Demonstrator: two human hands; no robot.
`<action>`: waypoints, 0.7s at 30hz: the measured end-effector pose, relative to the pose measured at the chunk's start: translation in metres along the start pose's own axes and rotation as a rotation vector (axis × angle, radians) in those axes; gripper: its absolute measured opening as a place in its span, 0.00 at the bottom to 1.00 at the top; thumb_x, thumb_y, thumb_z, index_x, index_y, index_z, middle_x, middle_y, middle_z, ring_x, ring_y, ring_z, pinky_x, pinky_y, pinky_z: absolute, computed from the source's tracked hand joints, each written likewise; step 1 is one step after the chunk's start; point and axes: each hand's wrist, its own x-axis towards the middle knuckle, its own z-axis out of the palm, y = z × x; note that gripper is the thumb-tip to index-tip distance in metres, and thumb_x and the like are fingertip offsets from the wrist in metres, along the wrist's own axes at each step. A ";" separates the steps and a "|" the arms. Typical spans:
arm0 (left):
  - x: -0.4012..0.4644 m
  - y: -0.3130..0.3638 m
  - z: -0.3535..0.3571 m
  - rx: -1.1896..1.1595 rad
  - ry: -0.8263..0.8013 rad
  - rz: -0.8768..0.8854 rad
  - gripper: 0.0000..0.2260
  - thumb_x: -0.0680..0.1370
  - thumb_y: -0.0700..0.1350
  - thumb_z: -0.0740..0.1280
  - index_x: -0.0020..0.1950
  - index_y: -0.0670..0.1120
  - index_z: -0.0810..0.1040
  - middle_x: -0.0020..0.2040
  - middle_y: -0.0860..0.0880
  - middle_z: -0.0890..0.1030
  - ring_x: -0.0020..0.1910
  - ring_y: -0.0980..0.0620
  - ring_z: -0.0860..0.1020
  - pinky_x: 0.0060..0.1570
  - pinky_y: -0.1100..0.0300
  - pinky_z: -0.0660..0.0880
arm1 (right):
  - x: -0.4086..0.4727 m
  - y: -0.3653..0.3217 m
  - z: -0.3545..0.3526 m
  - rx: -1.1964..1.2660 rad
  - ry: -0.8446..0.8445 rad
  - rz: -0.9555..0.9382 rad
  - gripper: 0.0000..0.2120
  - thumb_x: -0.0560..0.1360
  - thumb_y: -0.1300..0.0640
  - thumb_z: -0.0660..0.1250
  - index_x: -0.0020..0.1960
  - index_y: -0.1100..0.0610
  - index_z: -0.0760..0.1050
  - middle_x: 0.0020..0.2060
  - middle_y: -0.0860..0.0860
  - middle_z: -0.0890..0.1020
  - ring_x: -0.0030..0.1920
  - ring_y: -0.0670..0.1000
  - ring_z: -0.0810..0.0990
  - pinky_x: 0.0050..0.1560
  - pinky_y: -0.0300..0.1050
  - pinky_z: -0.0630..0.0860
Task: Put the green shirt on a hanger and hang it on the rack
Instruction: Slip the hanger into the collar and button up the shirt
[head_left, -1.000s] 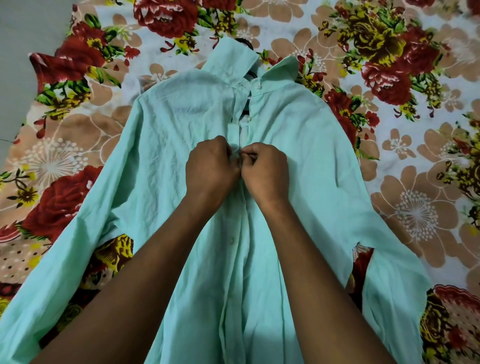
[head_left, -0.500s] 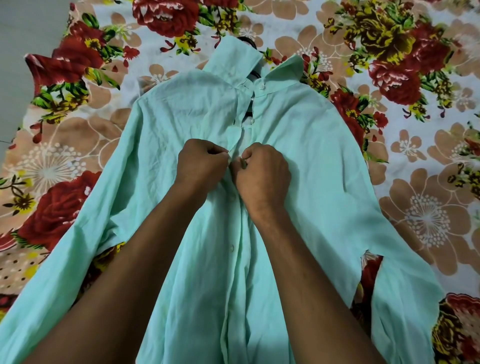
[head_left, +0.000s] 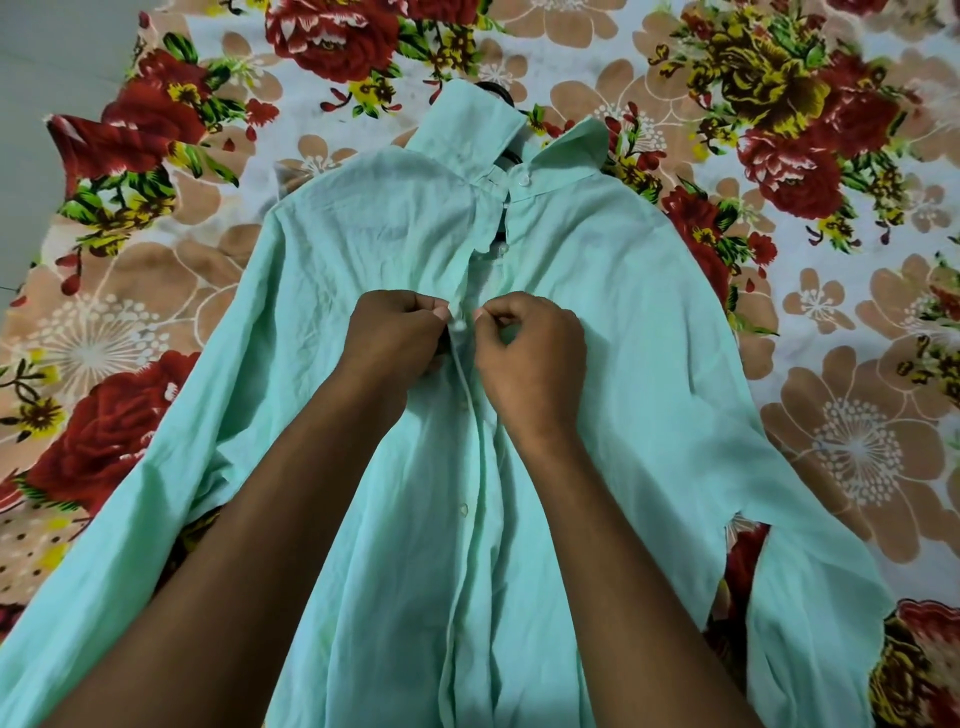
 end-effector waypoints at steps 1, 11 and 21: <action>-0.001 0.000 0.000 -0.004 -0.009 0.001 0.07 0.81 0.39 0.68 0.44 0.42 0.82 0.33 0.47 0.77 0.29 0.51 0.73 0.34 0.61 0.74 | 0.000 -0.001 0.000 0.099 -0.019 0.046 0.04 0.75 0.56 0.71 0.43 0.52 0.84 0.39 0.45 0.86 0.43 0.47 0.83 0.44 0.42 0.78; -0.005 -0.005 0.001 -0.049 -0.008 0.041 0.07 0.80 0.39 0.69 0.43 0.43 0.83 0.30 0.49 0.77 0.26 0.56 0.73 0.28 0.66 0.72 | 0.003 0.002 0.002 0.288 -0.117 0.189 0.05 0.76 0.55 0.73 0.46 0.54 0.87 0.39 0.45 0.87 0.42 0.42 0.84 0.48 0.41 0.81; -0.006 -0.005 -0.004 -0.040 -0.053 0.041 0.07 0.79 0.36 0.68 0.44 0.42 0.86 0.33 0.48 0.82 0.27 0.56 0.75 0.27 0.68 0.71 | 0.006 0.004 0.000 0.364 -0.163 0.239 0.04 0.76 0.56 0.73 0.46 0.54 0.87 0.39 0.45 0.87 0.42 0.43 0.85 0.50 0.46 0.83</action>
